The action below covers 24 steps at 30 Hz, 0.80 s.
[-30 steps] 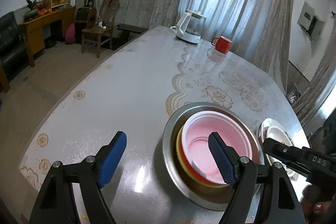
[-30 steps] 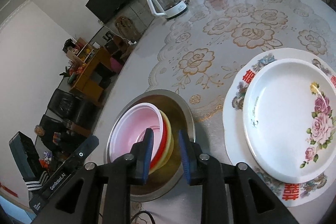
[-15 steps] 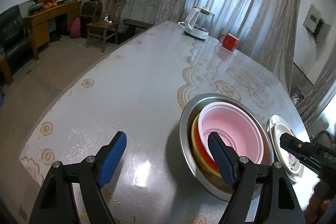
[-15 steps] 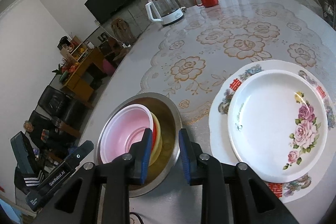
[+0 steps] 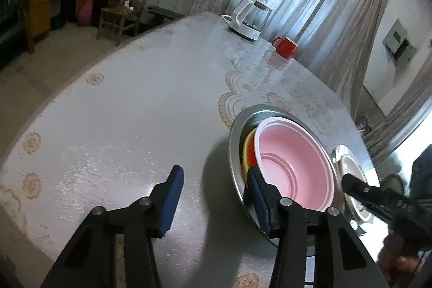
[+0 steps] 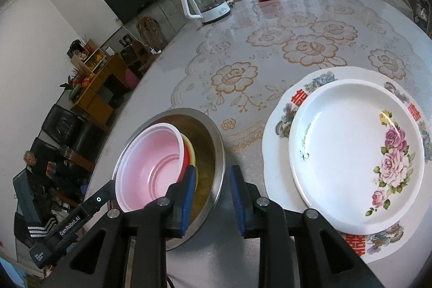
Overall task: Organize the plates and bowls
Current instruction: 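Grasp the steel basin rim with the left gripper while the right gripper grasps it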
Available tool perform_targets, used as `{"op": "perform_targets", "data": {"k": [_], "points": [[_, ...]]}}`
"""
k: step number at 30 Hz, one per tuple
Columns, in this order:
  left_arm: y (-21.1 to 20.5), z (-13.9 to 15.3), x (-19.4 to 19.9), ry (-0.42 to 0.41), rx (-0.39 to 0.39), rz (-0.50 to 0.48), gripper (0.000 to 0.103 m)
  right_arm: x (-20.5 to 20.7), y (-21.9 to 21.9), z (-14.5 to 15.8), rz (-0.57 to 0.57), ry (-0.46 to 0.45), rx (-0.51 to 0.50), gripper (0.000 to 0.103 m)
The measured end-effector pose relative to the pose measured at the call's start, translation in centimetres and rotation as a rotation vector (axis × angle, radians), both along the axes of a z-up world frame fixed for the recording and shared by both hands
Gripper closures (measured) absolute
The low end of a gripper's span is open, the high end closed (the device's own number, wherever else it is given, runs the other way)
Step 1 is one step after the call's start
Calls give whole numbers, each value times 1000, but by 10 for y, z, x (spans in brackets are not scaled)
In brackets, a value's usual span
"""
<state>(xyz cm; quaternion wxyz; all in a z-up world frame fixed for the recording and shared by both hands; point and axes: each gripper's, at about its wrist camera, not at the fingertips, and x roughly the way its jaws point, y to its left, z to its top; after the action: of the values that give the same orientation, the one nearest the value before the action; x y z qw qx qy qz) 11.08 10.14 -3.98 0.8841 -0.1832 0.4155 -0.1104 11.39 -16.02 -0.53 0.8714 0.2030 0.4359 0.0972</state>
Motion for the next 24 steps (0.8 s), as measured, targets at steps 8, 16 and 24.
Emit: {"op": "perform_targets", "data": {"k": [8, 16, 24], "points": [[-5, 0, 7, 9, -10, -33, 58, 7, 10, -10, 38, 34, -6, 78], [-5, 1, 6, 0, -15, -76, 69, 10, 18, -17, 73, 32, -10, 80], [15, 1, 9, 15, -24, -55, 75, 10, 43, -15, 151, -7, -64, 84]]}}
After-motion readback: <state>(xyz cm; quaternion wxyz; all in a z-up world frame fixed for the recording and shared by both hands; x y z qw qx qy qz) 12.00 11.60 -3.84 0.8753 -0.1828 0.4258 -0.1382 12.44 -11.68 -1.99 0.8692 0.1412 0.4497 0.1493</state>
